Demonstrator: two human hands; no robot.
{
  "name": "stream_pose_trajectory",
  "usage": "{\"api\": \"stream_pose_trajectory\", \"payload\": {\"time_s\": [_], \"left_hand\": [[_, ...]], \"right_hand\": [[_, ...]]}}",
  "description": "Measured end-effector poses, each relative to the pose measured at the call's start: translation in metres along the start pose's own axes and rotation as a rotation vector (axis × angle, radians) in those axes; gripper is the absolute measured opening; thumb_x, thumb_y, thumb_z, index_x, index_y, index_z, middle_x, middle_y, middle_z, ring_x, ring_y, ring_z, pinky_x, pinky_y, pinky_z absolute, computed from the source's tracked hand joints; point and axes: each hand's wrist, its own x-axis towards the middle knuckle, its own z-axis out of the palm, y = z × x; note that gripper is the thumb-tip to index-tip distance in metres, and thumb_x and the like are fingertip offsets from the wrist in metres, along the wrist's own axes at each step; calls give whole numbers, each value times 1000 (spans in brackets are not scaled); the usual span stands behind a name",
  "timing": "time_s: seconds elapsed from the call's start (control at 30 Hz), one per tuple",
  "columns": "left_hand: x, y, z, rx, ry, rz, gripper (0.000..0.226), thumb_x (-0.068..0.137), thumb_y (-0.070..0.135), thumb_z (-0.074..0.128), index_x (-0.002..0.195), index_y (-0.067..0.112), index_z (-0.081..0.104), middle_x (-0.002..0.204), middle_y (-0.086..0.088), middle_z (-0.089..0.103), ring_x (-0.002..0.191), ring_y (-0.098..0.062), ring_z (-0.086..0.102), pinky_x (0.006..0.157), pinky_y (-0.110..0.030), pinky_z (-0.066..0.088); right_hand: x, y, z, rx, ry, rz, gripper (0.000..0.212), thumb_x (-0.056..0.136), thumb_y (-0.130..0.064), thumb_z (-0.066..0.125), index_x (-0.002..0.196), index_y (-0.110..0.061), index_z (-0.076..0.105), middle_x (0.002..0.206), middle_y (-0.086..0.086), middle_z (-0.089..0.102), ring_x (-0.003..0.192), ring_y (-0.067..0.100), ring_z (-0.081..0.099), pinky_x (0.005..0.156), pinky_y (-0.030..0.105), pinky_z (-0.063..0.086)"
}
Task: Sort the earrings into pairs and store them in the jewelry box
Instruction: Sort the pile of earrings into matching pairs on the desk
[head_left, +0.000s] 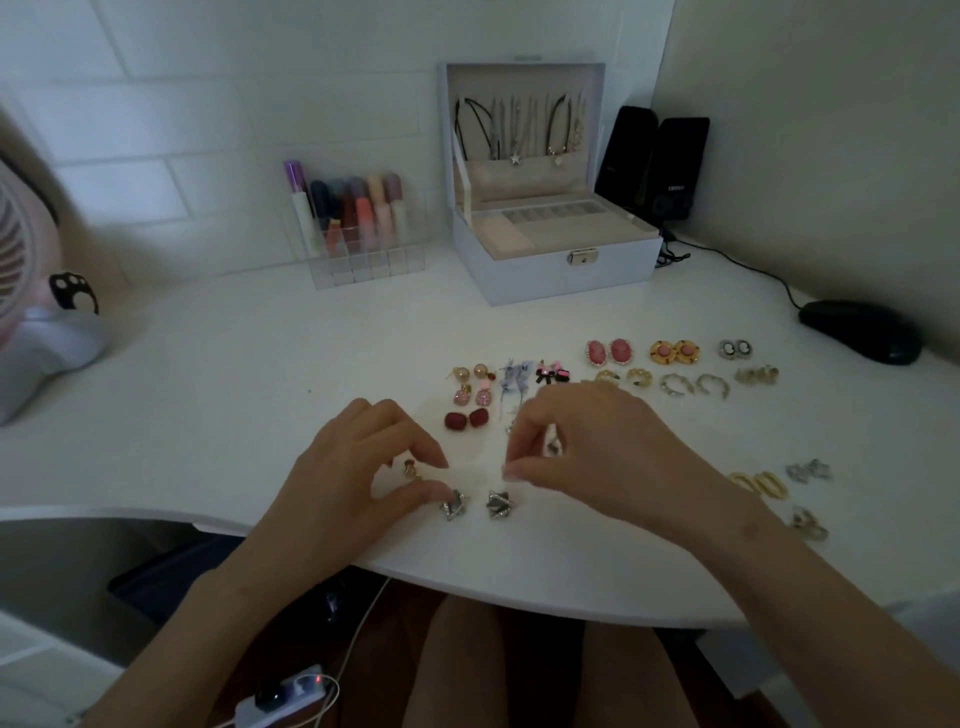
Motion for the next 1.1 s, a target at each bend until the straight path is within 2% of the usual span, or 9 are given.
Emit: {"api": "stream_pose_trajectory", "payload": {"time_s": [0.07,0.23,0.47,0.63,0.73,0.8,0.93,1.0,1.1], "left_hand": [[-1,2,2,3,-53,64,27,72,63,52,84,40,59,87,24,52,83,0,44,74,-17,35],[2,0,8,43,-49,87,20,73,58,53,81,40,57,83,25,52,79,2,40,71,-19,33],[19,-4,15,192,26,17,30,73,57,44,77,33,60,77,21,48,71,-6,38,67,-12,27],[26,-8,20,167,50,20,31,73,59,45,82,34,60,78,25,46,70,0,33,67,-12,27],[21,-10,16,129,81,-6,33,72,62,45,82,33,59,79,24,50,71,-1,36,68,-13,30],[16,-11,13,87,80,-43,36,74,63,41,83,33,59,80,22,53,73,-3,41,70,-16,34],[4,-19,10,23,30,-34,35,84,51,35,88,32,65,86,21,56,81,-3,46,72,-30,42],[-1,-21,11,20,-2,-6,31,85,46,35,89,35,64,89,23,54,84,-1,46,71,-28,41],[-4,-20,11,19,-20,-22,21,80,47,39,83,41,59,87,27,49,87,2,44,67,-19,36]], "right_hand": [[-11,2,-1,-59,-56,9,7,81,-37,66,82,-30,65,82,-16,58,77,0,53,69,14,39],[-17,1,10,-67,-99,26,9,80,-38,66,85,-31,64,85,-14,57,81,3,51,67,13,35],[-6,-7,20,-41,11,35,23,78,-48,64,94,-32,60,87,-13,48,83,5,48,70,23,35],[11,-7,31,-95,50,44,21,82,-46,62,93,-28,63,86,-11,43,79,7,44,57,13,25],[21,-8,33,-87,75,48,20,84,-42,61,95,-26,65,88,-10,41,79,8,45,60,21,27],[24,-8,33,-82,88,50,19,85,-40,61,98,-26,65,90,-10,41,83,10,49,67,22,29],[14,-2,24,-3,113,65,14,84,-34,63,97,-29,63,90,-12,49,79,5,47,69,21,34],[3,2,16,45,73,69,7,84,-29,65,89,-32,63,87,-13,52,73,1,45,65,16,34],[-12,5,8,43,-52,60,10,81,-31,68,89,-34,64,88,-13,56,75,0,46,67,12,33]]}}
